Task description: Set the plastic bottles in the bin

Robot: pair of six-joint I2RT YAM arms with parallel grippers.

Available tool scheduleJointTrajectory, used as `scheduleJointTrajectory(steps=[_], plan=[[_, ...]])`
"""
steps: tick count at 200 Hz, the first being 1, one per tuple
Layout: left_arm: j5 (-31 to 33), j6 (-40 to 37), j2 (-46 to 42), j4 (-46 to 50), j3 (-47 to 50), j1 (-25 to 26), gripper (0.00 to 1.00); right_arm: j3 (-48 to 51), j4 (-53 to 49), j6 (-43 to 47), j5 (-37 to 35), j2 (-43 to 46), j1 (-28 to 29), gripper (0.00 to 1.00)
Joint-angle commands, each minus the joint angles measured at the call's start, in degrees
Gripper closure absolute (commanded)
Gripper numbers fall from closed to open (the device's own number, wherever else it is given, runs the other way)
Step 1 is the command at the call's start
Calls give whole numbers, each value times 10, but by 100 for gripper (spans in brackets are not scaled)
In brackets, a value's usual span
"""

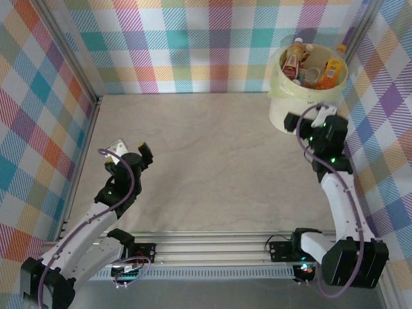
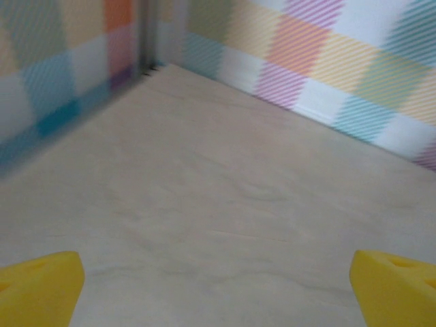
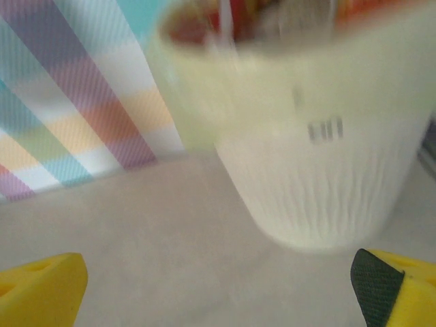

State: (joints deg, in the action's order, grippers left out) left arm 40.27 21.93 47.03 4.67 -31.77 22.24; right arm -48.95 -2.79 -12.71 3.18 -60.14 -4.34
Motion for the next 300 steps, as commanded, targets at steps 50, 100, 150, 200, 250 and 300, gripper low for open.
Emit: scheduleJointTrajectory(steps=[50, 100, 150, 200, 250, 300], plan=[[-95, -146, 101, -203, 116, -123, 0, 274, 266, 34, -26, -93, -1, 0], [-204, -163, 248, -335, 103, -161, 0, 220, 277, 79, 5, -169, -1, 0], [-266, -214, 352, -490, 99, -171, 0, 253, 380, 105, 65, -172, -1, 0], [-292, -223, 425, -517, 82, -174, 0, 307, 563, 119, 105, -230, 5, 0], [-220, -205, 423, -536, 93, -166, 0, 247, 488, 121, -14, -279, 45, 0], [-224, -206, 424, -532, 89, -165, 0, 252, 501, 119, -14, -279, 43, 0]])
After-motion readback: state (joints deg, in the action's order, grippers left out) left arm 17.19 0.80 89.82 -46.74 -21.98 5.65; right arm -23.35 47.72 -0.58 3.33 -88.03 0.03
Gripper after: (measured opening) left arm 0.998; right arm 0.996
